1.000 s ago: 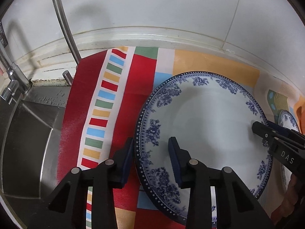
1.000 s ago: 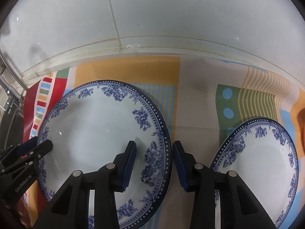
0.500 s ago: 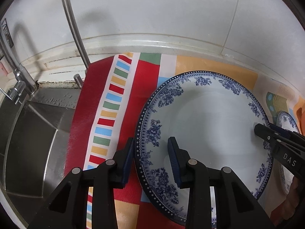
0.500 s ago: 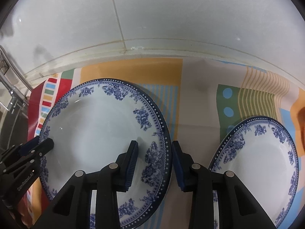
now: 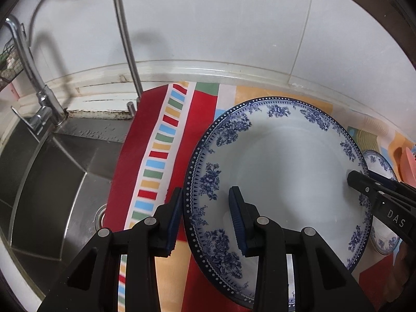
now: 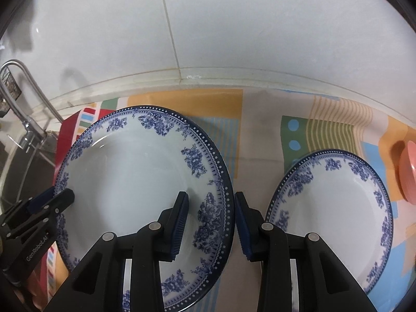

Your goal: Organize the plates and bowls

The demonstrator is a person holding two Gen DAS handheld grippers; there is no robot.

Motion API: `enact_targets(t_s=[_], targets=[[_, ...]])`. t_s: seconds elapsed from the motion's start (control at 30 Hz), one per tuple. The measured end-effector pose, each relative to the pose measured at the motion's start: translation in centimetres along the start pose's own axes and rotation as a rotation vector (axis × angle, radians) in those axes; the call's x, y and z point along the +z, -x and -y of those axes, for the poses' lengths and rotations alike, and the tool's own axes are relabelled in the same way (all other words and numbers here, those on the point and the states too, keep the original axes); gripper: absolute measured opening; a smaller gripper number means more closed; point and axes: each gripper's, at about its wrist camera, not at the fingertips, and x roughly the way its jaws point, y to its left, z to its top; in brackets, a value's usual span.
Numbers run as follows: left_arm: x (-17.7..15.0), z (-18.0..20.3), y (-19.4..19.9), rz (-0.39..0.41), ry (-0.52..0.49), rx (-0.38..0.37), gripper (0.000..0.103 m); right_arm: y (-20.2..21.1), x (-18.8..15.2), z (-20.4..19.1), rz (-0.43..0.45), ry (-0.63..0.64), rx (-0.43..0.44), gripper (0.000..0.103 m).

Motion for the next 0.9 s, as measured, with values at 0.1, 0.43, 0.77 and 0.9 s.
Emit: enact_targets(t_s=[0.1, 0.43, 0.77, 0.9], targets=[[-0.7, -0.2, 1.2, 0.009, 0.006, 0.002, 0.036, 1.4, -0.4, -0.3, 0.010, 0.006, -0.001, 0.037], [-3.0, -0.7, 4.9, 0.031, 0.028, 0.013, 0.035, 4.8, -2.1, -0.7, 0.030, 0.028, 0.009, 0.037], [-5.6, -0.8, 8.3, 0.055, 0.038, 0.030, 0.035, 7.8, -4.2, -1.3, 0.039, 0.042, 0.020, 0.037], [-6.7, -0.8, 9.5, 0.059, 0.045, 0.033, 0.035, 9.0, -5.2, -1.7, 0.041, 0.050, 0.023, 0.037]])
